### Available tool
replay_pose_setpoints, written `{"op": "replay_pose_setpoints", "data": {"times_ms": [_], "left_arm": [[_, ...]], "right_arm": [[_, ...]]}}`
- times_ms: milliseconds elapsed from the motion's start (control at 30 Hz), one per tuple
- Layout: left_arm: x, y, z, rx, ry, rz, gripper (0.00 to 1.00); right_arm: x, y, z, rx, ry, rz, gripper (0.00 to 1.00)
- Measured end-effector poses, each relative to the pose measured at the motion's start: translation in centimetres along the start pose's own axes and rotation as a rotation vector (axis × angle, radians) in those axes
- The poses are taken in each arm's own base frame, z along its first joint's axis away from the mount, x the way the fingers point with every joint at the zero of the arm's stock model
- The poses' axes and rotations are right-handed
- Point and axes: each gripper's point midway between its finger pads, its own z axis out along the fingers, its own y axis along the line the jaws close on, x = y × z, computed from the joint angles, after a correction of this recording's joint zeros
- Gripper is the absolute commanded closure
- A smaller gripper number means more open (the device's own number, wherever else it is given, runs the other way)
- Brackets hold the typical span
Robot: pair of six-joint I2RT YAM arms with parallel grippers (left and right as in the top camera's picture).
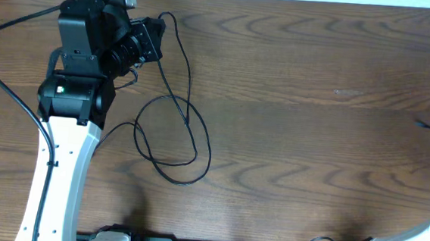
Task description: Untangle cables
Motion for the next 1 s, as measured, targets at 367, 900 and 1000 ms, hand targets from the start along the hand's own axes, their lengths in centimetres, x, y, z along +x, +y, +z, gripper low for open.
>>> {"op": "replay_pose_setpoints", "data": {"times_ms": [367,900,1000], "left_arm": [[0.0,0.0,0.0,0.000,0.001,0.000,0.93],[4.9,-0.4,0.9,-0.020,0.183,-0.031,0.92],[7.5,-1.7,2.2,0.000,0.275,-0.020,0.92]], "right_arm": [[0.8,2.5,-0.5,-0.107,0.036,-0.012,0.01],[6.0,19.6,-6.9,-0.632,0.143,-0.248,0.01],[7.6,22.1,-8.0,-0.679,0.173,-0.286,0.01]]}}
